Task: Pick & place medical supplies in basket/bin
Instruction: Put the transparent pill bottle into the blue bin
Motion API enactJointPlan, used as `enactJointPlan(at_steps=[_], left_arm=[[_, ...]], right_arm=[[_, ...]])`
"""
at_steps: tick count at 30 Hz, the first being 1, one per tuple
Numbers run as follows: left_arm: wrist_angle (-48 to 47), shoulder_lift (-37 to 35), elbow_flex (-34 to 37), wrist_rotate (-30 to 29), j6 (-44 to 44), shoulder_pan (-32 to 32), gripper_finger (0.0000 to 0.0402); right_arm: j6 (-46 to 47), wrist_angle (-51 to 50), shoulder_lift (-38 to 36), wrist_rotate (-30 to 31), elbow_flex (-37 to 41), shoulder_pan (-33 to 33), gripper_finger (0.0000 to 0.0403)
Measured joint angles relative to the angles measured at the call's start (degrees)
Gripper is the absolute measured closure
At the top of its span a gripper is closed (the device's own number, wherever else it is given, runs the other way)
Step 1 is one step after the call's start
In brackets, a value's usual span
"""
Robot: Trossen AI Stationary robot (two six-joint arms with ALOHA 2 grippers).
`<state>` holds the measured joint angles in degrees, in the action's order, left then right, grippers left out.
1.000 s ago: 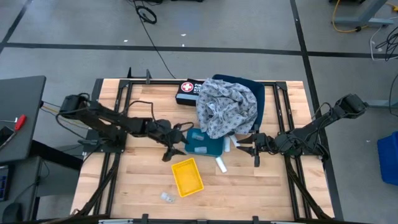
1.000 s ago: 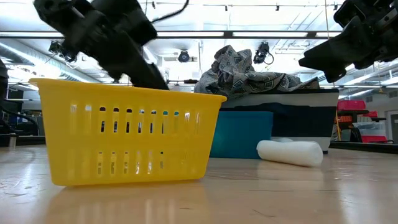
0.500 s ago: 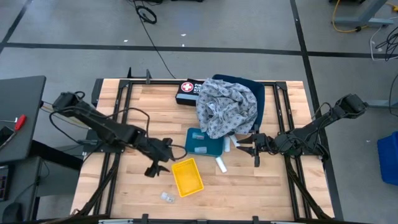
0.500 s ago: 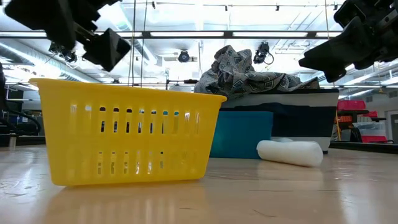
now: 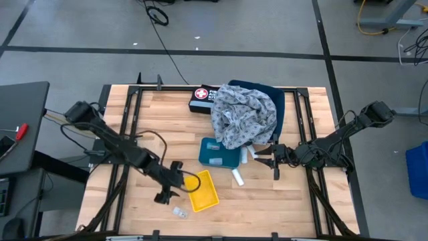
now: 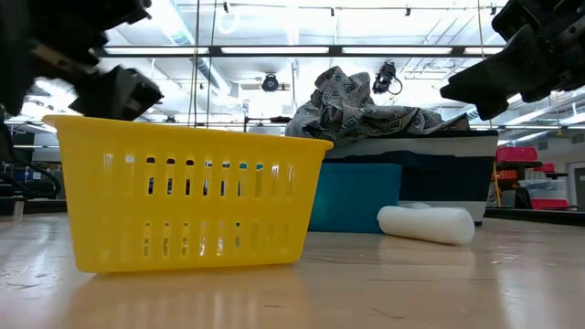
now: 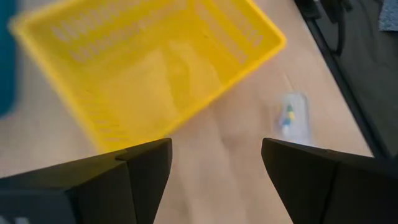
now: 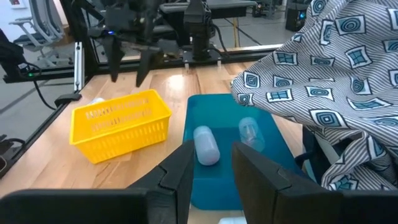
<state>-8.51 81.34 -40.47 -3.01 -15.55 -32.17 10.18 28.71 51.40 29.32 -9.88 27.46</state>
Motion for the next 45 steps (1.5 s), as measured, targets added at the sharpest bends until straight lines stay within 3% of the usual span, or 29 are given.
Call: enactJointPlan(at_steps=[6, 12, 27, 45], left_arm=[[4.6, 3.99, -0.14, -1.84, -5.81, -4.22, 0.015], [5.09, 6.61, -5.27, -6.17, -8.85, -7.61, 0.015], [-8.4, 18.04, -19.24, -7.39, -18.35, -11.96, 0.015], [-9.88, 27.87, -21.4, -7.63, -24.86, -14.01, 0.015]], right_arm=[[0.05, -1.58, -0.02, -0.75, -0.01, -0.02, 0.0289], [3.03, -5.13, -0.02, -2.93, -0.01, -0.02, 0.0289], [2.8, -6.88, 0.0, -8.27, -0.01, 0.0, 0.0289], [2.73, -6.25, -0.02, -8.61, -0.01, 0.02, 0.0289]])
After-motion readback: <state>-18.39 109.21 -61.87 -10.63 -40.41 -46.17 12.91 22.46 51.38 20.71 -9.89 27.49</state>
